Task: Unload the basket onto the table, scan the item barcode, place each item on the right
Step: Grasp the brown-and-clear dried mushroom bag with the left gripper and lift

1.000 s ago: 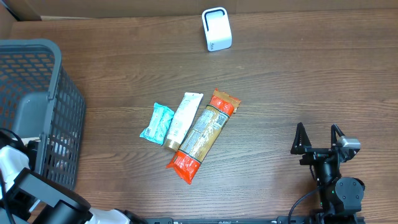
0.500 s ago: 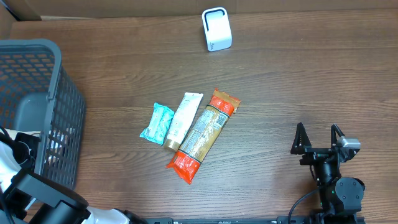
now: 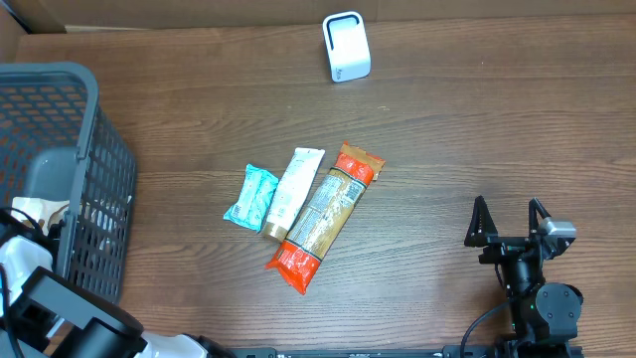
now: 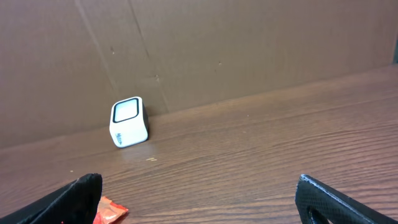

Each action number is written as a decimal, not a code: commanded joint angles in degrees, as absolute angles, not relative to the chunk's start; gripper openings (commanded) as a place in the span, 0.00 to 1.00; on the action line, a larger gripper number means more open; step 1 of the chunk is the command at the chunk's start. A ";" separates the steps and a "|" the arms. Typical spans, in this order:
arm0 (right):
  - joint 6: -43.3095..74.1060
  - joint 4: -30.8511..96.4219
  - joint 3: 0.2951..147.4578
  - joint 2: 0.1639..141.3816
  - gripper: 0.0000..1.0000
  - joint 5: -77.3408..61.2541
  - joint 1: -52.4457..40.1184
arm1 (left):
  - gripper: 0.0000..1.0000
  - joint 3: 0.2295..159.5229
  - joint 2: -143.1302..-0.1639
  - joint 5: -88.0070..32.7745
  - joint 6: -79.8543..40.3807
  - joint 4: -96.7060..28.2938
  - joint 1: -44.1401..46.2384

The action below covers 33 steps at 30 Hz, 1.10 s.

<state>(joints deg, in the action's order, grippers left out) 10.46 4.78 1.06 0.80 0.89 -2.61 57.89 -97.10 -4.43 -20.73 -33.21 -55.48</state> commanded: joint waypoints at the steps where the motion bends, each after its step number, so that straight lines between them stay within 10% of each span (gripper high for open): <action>1: 10.39 4.58 0.45 0.16 1.00 1.43 -2.61 | 0.95 53.47 -98.15 -3.84 -20.84 -30.17 -55.00; 18: 10.39 4.58 0.45 0.16 1.00 1.43 -2.61 | 0.86 49.87 -99.44 -7.09 -23.11 -19.81 -52.31; 24: 10.39 4.58 0.45 0.16 1.00 1.43 -2.61 | 0.04 50.19 -99.42 -10.02 -22.68 -19.64 -51.77; 33: 10.39 4.58 0.45 0.16 1.00 1.43 -2.61 | 0.04 63.37 -99.20 -20.12 -18.15 -33.36 -51.94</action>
<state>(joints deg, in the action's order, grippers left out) 10.46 4.78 1.06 0.80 0.89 -2.61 57.98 -98.15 -13.85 -20.80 -30.41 -52.84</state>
